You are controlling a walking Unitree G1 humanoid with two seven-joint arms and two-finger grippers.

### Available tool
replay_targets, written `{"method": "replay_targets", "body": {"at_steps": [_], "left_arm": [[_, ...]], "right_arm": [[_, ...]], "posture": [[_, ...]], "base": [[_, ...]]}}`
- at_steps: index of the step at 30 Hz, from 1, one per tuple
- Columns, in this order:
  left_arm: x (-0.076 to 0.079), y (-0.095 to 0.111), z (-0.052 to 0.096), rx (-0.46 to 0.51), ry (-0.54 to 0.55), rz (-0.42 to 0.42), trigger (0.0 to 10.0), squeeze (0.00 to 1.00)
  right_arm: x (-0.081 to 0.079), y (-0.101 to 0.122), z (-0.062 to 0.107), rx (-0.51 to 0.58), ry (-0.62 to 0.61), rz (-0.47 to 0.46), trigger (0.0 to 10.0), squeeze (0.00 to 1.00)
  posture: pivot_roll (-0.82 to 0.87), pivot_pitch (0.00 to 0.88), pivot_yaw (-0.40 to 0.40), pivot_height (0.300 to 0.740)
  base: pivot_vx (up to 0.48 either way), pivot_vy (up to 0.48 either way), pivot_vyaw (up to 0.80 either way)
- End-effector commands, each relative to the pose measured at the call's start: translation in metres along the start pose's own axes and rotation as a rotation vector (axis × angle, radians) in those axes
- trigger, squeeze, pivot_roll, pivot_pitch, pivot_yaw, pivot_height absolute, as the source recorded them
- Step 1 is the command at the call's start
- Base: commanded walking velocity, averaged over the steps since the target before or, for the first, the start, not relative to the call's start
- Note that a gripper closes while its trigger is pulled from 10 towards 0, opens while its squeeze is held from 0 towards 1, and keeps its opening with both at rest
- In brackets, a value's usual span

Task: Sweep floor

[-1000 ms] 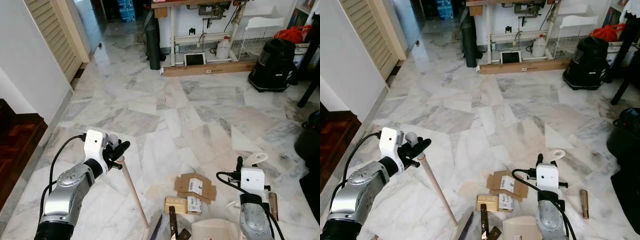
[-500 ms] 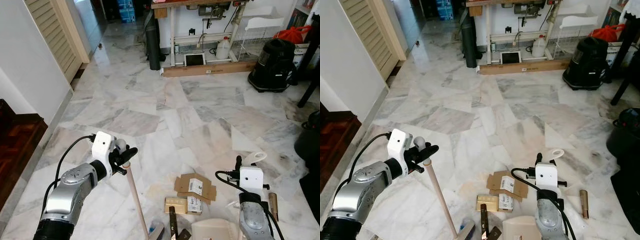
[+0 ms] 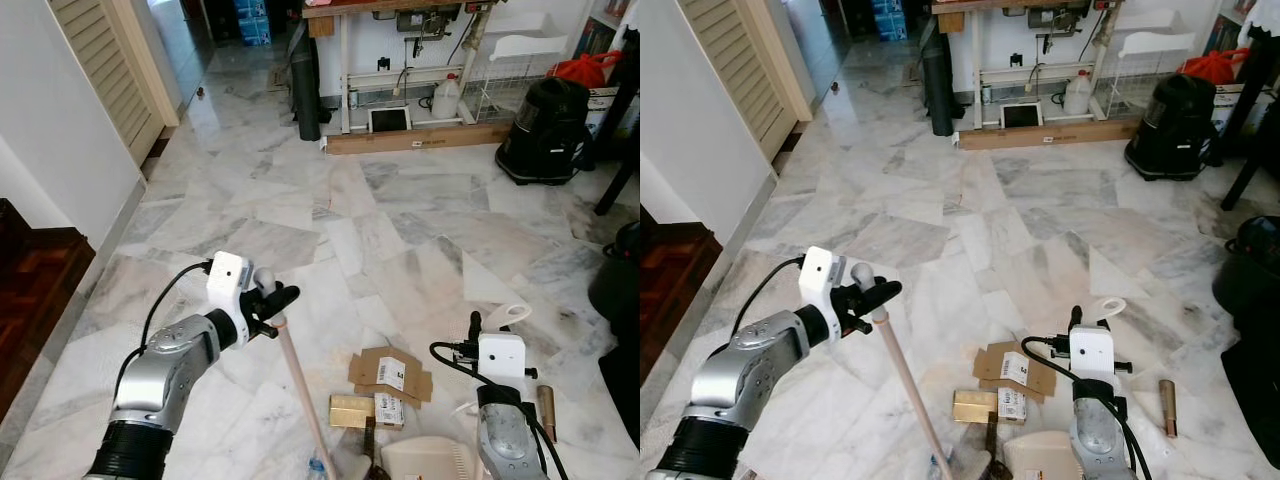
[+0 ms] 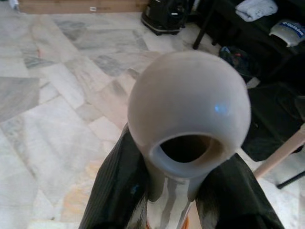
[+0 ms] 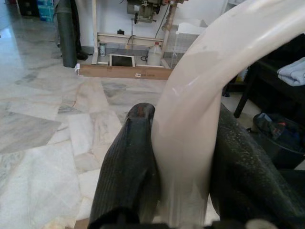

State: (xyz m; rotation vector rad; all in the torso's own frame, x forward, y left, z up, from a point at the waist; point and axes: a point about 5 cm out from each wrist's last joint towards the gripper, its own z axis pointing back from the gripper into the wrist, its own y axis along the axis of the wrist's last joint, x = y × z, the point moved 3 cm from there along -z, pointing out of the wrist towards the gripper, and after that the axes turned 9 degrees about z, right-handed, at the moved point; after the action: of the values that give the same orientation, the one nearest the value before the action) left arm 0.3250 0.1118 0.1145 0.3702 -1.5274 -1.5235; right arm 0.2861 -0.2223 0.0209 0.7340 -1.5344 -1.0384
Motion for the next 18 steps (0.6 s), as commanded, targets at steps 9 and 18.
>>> {"method": "replay_targets", "body": {"at_steps": [9,18], "left_arm": [[0.019,-0.007,-0.012,-0.011,-0.048,0.085,10.0,0.00],[0.015,-0.002,-0.014,0.027,-0.040,0.123,10.0,0.00]], "right_arm": [[-0.011,-0.001,0.004,-0.013,0.041,-0.020,10.0,0.00],[-0.012,-0.001,0.003,-0.011,0.049,-0.025,10.0,0.00]], "posture": [[0.00,0.000,0.095,0.740],[-0.01,0.000,0.098,0.740]], "base": [[0.000,0.000,0.00],[0.000,0.000,0.00]]}}
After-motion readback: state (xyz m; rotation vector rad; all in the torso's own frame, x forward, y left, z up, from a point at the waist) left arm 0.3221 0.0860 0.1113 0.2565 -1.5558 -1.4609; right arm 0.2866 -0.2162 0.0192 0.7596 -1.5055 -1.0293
